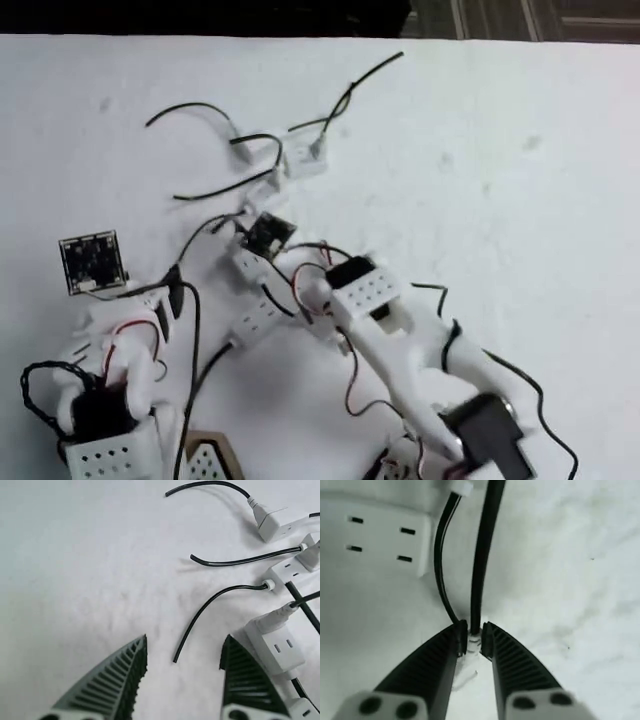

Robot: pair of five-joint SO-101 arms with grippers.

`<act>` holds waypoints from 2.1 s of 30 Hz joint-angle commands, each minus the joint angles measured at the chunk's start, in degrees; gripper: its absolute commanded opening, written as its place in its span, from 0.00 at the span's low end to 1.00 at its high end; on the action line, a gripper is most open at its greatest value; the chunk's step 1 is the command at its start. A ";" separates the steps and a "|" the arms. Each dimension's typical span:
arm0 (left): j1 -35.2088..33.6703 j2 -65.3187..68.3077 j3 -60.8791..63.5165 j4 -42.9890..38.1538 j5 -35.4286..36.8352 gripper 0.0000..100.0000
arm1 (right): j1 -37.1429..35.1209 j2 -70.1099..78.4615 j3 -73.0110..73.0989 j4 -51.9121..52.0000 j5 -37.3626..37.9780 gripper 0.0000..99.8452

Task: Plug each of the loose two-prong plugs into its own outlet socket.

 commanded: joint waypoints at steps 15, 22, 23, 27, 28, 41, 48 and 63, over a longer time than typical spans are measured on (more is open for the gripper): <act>0.66 -0.57 0.26 -2.29 0.35 0.24 | 1.80 -8.75 -5.45 17.63 -3.52 0.15; 0.75 -0.57 1.23 -2.64 0.26 0.24 | 5.05 -7.43 -5.54 12.35 -2.73 0.16; 0.75 -0.57 1.23 -2.64 0.26 0.24 | 5.49 -6.20 -5.71 12.35 -1.85 0.16; 0.84 -0.57 1.23 -2.64 0.26 0.24 | 8.92 0.84 -8.79 12.53 -0.97 0.16; 0.92 -0.57 1.23 -2.64 0.26 0.24 | 9.54 2.59 -9.67 12.70 -0.97 0.16; 1.01 -0.57 1.32 -2.64 0.26 0.24 | 4.18 7.43 -10.29 15.96 -4.40 0.16; 0.92 -0.57 1.32 -2.64 0.26 0.24 | 2.86 7.52 -10.11 15.96 -5.19 0.16; 0.84 -0.57 1.32 -2.64 0.26 0.24 | 0.31 2.77 -12.31 25.63 -12.22 0.15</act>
